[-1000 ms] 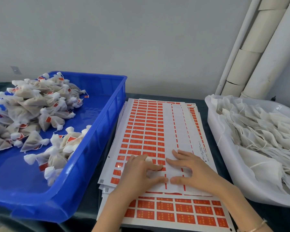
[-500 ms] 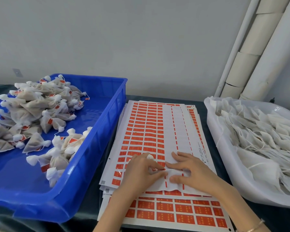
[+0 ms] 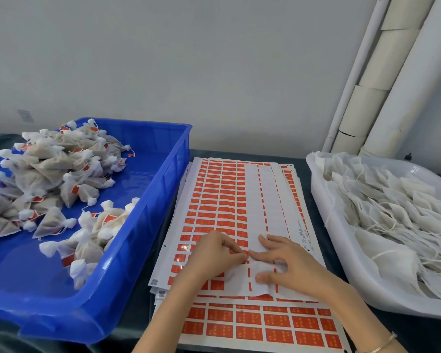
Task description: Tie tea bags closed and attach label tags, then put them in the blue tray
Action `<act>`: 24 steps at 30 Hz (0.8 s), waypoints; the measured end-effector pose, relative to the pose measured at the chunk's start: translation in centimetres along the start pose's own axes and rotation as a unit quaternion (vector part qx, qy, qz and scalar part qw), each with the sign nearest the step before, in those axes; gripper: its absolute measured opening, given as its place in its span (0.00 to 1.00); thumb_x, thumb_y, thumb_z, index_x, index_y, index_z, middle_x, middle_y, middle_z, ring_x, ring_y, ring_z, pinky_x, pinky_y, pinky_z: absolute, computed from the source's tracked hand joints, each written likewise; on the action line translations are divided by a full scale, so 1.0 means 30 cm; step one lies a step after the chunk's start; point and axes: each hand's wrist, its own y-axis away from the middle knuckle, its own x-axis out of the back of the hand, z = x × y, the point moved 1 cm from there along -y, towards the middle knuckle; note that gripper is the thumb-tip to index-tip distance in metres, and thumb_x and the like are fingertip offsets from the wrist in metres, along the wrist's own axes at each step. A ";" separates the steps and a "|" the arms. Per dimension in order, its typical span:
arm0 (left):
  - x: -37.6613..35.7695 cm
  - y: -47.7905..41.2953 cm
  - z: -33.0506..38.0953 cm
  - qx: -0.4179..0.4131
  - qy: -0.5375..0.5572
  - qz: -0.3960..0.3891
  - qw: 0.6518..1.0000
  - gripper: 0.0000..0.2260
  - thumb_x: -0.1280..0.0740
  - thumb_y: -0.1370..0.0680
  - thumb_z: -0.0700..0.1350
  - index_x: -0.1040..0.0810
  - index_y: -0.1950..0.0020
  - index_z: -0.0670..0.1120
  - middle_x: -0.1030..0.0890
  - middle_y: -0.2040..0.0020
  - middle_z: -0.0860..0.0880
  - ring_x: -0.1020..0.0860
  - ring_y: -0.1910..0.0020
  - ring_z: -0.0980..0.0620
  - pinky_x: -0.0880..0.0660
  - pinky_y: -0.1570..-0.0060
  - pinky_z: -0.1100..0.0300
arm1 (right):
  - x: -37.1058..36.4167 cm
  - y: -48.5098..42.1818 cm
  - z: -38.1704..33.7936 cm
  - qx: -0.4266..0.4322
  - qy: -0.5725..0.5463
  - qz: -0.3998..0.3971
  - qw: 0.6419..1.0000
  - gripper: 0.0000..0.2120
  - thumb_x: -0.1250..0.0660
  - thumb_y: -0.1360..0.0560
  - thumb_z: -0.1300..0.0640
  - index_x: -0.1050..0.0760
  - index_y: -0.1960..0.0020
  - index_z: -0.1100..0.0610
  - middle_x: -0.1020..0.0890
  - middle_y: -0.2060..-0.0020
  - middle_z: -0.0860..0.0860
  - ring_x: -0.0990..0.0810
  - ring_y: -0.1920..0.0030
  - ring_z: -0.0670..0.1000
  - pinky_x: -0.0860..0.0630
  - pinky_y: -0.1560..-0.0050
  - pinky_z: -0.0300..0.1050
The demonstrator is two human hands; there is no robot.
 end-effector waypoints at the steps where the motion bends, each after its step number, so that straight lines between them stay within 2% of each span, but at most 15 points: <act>1: 0.000 0.000 0.002 -0.003 -0.011 0.003 1.000 0.06 0.28 0.27 0.53 0.15 0.53 0.54 0.21 0.52 0.60 0.25 0.53 0.60 0.31 0.59 0.71 | 0.000 -0.001 0.000 0.000 0.001 0.000 1.000 0.26 0.36 0.31 0.31 0.35 0.33 0.30 0.44 0.25 0.35 0.49 0.24 0.42 0.47 0.26 0.54; 4: 0.004 0.004 0.001 -0.014 -0.012 -0.004 1.000 0.07 0.28 0.26 0.54 0.16 0.52 0.54 0.22 0.50 0.61 0.25 0.52 0.60 0.33 0.59 0.72 | 0.000 -0.004 0.002 -0.001 -0.002 0.000 1.000 0.27 0.36 0.31 0.31 0.35 0.33 0.30 0.44 0.25 0.35 0.49 0.24 0.42 0.47 0.26 0.54; 7: 0.010 0.008 -0.008 -0.025 0.003 -0.031 0.999 0.09 0.27 0.29 0.57 0.15 0.53 0.55 0.20 0.49 0.60 0.24 0.49 0.59 0.29 0.53 0.68 | -0.002 -0.002 0.004 0.002 -0.003 0.002 1.000 0.27 0.36 0.31 0.30 0.35 0.33 0.30 0.44 0.25 0.35 0.49 0.24 0.42 0.47 0.26 0.54; 12: 0.010 0.012 -0.014 -0.035 0.007 -0.031 0.999 0.07 0.27 0.28 0.55 0.15 0.53 0.54 0.19 0.49 0.60 0.24 0.48 0.59 0.25 0.47 0.64 | -0.004 -0.002 0.007 0.003 -0.008 0.002 1.000 0.28 0.36 0.31 0.30 0.35 0.33 0.30 0.45 0.25 0.35 0.49 0.24 0.42 0.47 0.26 0.54; 20: 0.001 0.006 -0.013 -0.037 -0.011 -0.010 0.999 0.04 0.31 0.24 0.53 0.19 0.51 0.55 0.22 0.50 0.61 0.24 0.51 0.61 0.29 0.58 0.71 | 0.001 0.003 0.003 0.006 -0.021 0.001 1.000 0.28 0.36 0.32 0.29 0.35 0.33 0.30 0.45 0.25 0.35 0.50 0.24 0.42 0.48 0.25 0.54; 24: 0.004 0.003 -0.028 -0.032 0.043 0.029 0.998 0.02 0.33 0.22 0.52 0.22 0.51 0.56 0.24 0.51 0.62 0.25 0.53 0.63 0.30 0.60 0.73 | 0.003 0.003 0.002 0.008 -0.035 0.000 0.999 0.29 0.36 0.34 0.28 0.35 0.34 0.29 0.44 0.25 0.35 0.49 0.24 0.42 0.48 0.25 0.55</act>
